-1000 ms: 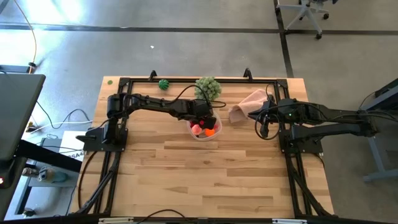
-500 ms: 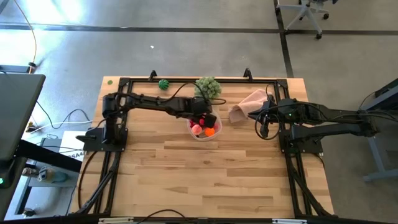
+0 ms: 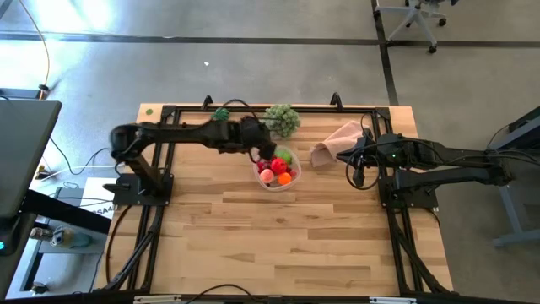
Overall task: Pick and placing Produce into tupperware
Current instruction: Put the watermelon into the container
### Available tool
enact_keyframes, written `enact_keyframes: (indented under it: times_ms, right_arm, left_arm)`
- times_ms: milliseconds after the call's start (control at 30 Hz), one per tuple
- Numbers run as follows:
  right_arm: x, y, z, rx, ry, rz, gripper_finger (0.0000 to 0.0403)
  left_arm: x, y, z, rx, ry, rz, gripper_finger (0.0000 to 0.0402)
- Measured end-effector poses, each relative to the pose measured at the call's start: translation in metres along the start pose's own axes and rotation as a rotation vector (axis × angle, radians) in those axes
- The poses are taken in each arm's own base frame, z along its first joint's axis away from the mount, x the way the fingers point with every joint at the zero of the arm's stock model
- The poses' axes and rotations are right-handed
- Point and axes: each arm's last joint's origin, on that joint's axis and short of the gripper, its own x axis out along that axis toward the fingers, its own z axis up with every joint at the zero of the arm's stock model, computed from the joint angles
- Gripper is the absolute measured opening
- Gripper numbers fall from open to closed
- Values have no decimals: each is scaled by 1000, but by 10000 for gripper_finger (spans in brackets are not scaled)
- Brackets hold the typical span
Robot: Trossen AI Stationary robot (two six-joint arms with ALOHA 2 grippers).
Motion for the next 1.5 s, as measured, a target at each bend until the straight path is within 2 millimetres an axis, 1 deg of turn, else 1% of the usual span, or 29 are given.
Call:
enact_keyframes:
  times_ms: [100,167,233,333,400,500,600,667,800,967,1133,1267,1400,1500]
  right_arm:
    - [0,0,0,0,0,-1,30]
    - [0,0,0,0,0,0,30]
    - [0,0,0,0,0,-1,30]
    - [0,0,0,0,0,0,30]
    - [0,0,0,0,0,0,30]
    - [0,0,0,0,0,0,30]
    - [0,0,0,0,1,0,30]
    - [0,0,0,0,0,0,30]
    - [0,0,0,0,0,0,30]
    - [0,0,0,0,0,0,30]
    - [0,0,0,0,0,0,30]
    - [0,0,0,0,0,0,30]
    - [0,0,0,0,0,0,30]
    - [0,0,0,0,0,0,30]
  left_arm:
    - [-13,20,7,-12,-14,92,317]
    - [-15,35,14,-38,11,143,317]
    - [-11,49,23,-80,25,180,317]
    - [-1,77,40,-154,74,237,317]
    - [7,96,53,-185,106,238,317]
    - [20,125,71,-165,167,192,317]
    - [32,151,88,-136,172,151,317]
    - [43,167,93,-157,189,172,317]
    - [66,192,98,-218,237,210,317]
    - [95,211,98,-283,307,181,317]
    - [118,216,94,-304,352,189,317]
    - [126,218,91,-326,376,194,317]
    - [127,219,90,-336,375,209,318]
    - [127,219,90,-337,375,226,332]
